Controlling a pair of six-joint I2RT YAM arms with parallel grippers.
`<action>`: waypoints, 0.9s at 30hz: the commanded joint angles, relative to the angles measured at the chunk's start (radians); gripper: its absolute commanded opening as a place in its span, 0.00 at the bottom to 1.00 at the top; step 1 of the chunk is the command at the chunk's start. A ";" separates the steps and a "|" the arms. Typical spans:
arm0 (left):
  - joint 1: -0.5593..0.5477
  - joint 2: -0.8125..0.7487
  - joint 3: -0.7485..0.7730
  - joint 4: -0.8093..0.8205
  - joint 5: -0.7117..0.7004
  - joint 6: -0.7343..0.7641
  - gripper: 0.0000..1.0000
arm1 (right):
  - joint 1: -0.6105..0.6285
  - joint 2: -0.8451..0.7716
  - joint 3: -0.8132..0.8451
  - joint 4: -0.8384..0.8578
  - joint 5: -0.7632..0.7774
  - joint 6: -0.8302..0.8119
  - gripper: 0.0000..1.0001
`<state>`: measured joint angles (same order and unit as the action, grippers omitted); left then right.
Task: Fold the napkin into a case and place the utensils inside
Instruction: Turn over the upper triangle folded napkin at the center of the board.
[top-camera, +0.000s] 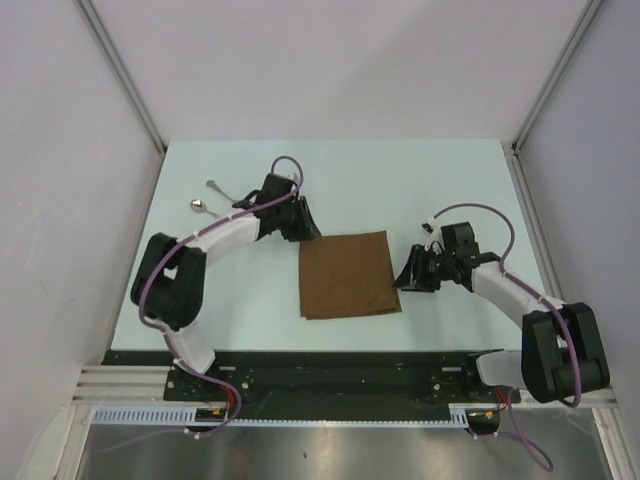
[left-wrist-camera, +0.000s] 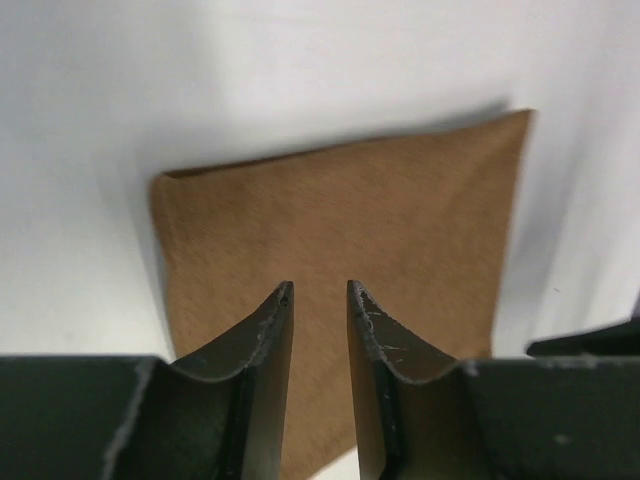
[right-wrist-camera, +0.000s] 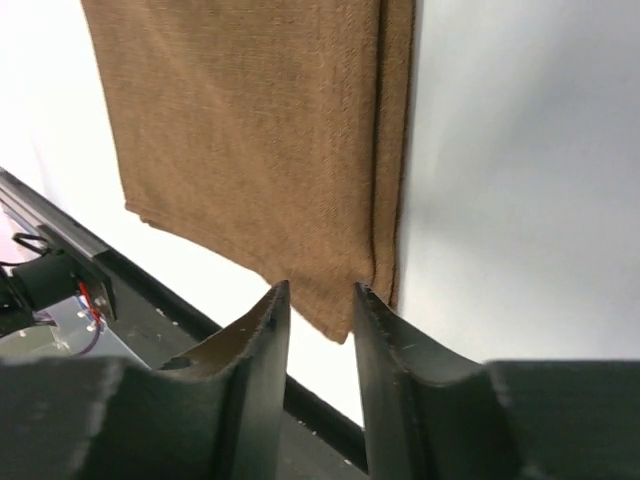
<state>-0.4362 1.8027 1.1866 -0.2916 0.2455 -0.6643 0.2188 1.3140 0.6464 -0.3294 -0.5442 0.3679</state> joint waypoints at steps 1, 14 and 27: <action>-0.012 -0.173 -0.030 -0.017 -0.009 0.040 0.34 | 0.025 -0.051 -0.051 -0.010 -0.011 0.058 0.41; -0.012 -0.270 -0.114 -0.020 0.061 0.019 0.34 | 0.085 -0.027 -0.116 0.075 0.003 0.094 0.34; -0.007 -0.284 -0.074 -0.058 0.049 0.035 0.35 | 0.068 -0.015 -0.119 0.060 0.003 0.086 0.05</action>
<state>-0.4492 1.5677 1.0718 -0.3367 0.2924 -0.6518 0.2966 1.3079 0.5182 -0.2687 -0.5377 0.4541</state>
